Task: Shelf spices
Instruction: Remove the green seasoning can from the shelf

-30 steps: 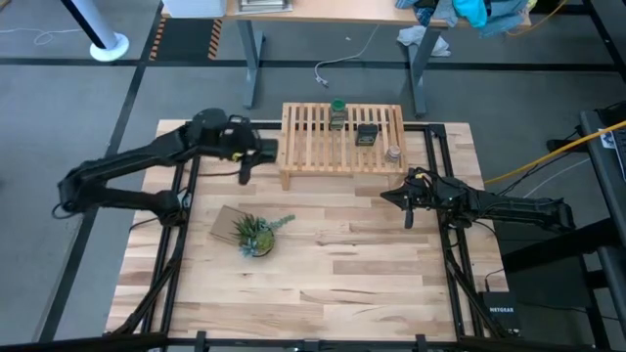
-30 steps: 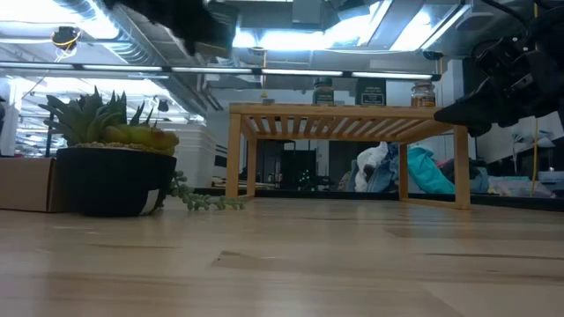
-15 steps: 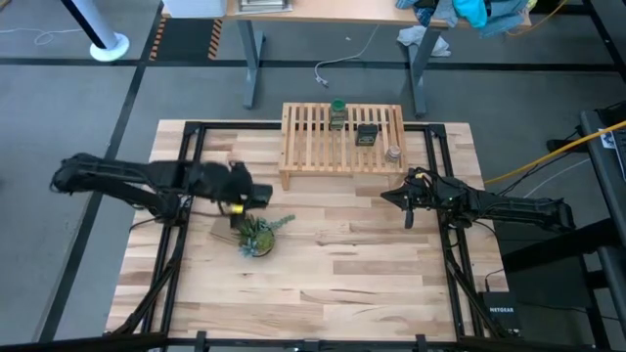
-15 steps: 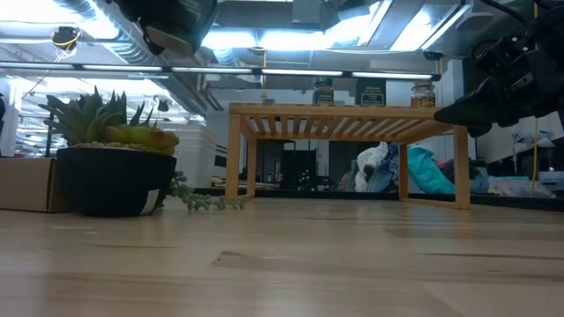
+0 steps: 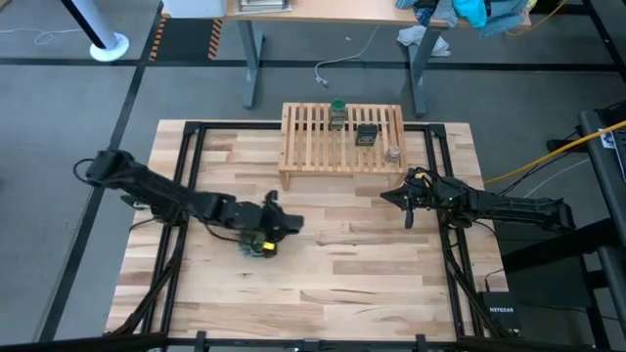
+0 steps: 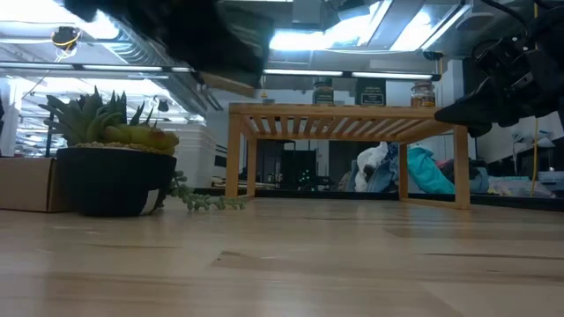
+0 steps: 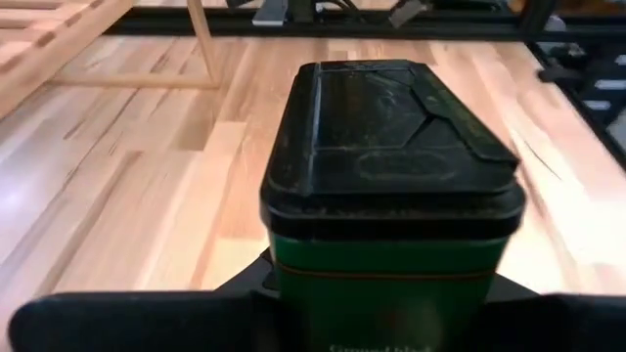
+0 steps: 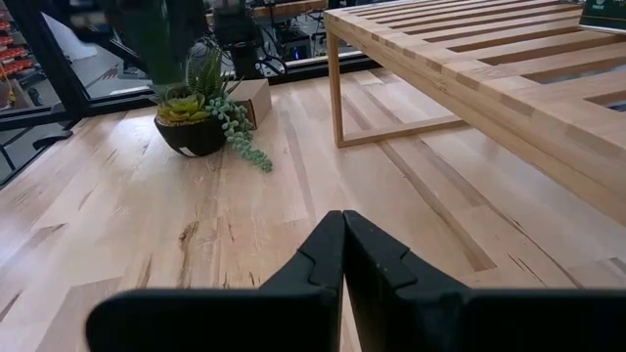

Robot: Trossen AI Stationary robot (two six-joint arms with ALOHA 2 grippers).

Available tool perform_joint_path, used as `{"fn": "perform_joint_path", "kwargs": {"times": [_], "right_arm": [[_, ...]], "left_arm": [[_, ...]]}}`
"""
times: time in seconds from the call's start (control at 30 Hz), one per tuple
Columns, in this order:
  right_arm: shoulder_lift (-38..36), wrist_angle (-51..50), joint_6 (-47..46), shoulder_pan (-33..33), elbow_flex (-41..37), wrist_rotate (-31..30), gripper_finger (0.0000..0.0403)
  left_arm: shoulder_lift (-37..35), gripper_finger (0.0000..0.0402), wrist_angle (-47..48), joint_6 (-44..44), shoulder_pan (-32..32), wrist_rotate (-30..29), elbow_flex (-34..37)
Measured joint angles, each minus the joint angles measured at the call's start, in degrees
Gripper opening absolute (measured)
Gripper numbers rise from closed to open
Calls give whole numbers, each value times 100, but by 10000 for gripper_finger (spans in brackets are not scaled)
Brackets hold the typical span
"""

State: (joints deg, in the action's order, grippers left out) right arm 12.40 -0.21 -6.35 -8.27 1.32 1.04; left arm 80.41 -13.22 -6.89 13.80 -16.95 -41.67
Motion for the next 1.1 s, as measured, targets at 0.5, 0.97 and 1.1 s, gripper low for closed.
{"fn": "perform_joint_path", "kwargs": {"times": [0.5, 0.97, 1.1], "right_arm": [[2, 4, 4, 2, 0, 4, 14], [2, 4, 8, 0, 0, 5, 14], [2, 4, 8, 1, 0, 4, 14]], "left_arm": [[1958, 99, -2611, 36, -809, 1004, -26], [2558, 99, -2669, -231, -1130, 1146, -41], [2818, 99, -2637, -237, -1257, 1337, -122]]}}
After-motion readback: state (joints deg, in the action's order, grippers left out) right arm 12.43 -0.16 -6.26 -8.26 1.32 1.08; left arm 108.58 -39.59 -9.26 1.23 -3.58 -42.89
